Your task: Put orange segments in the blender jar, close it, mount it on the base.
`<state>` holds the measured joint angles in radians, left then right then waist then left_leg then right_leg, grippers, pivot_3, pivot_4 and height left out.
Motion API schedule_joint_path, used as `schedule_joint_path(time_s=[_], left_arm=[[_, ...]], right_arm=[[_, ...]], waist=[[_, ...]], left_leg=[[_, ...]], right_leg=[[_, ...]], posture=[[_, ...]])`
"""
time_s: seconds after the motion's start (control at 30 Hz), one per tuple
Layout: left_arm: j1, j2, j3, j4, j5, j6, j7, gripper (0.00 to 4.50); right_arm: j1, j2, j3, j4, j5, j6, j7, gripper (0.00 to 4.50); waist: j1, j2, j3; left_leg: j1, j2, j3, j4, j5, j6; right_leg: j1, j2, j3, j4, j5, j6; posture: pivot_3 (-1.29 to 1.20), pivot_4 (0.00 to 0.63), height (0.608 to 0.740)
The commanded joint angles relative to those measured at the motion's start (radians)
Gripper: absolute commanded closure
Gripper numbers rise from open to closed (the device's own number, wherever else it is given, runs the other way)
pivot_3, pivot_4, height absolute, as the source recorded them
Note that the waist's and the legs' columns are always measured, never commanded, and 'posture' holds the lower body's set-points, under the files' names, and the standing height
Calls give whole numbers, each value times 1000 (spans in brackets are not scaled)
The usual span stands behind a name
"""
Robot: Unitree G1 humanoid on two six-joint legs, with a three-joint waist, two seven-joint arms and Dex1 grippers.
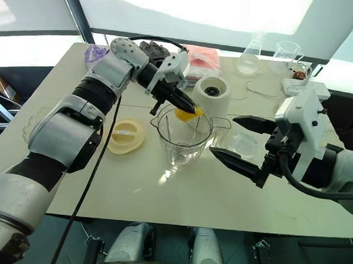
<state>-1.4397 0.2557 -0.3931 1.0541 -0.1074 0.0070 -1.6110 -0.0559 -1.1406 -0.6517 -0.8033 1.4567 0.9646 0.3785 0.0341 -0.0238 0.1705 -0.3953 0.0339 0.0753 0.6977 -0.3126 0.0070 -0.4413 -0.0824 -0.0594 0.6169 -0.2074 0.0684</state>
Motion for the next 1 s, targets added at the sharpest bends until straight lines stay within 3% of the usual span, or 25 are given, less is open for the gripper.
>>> schedule_joint_path(time_s=[0.03,0.23,0.3,0.77,0.87,1.0], left_arm=[[7,16,-27,-40,-40,-25,-3,3624],[24,36,-50,-68,-71,-13,-3,663],[24,37,-28,-67,-74,-19,-3,28],[-23,47,174,-41,-63,89,36,28],[-50,82,263,-76,-137,265,4,28],[20,148,281,-237,-189,448,-3,28]], right_arm=[[2,-11,-36,-3,0,-31,-5,0],[2,-13,-18,9,-13,-44,-7,0],[-1,-15,-10,14,-18,-45,-7,0],[-1,-6,16,60,-73,-41,20,0],[99,56,-41,72,-147,-33,0,0],[202,130,-83,72,-259,-61,-13,0]], waist=[[3,0,0],[4,0,0],[5,0,0],[4,0,0],[5,-1,1],[3,0,0]], left_leg=[[0,0,0,0,0,0],[0,0,0,0,0,0],[-1,0,0,0,0,0],[-1,0,0,0,0,0],[-2,0,0,0,0,0],[-2,0,0,0,-1,1]], right_leg=[[0,0,0,0,0,0],[0,0,0,-1,0,0],[0,0,0,-1,0,0],[0,0,0,-1,0,0],[0,1,-1,-2,0,0],[-1,1,0,-2,2,4]], posture=[[0,150,740],[0,150,740],[0,150,740],[0,150,740],[0,150,740],[0,150,740]])
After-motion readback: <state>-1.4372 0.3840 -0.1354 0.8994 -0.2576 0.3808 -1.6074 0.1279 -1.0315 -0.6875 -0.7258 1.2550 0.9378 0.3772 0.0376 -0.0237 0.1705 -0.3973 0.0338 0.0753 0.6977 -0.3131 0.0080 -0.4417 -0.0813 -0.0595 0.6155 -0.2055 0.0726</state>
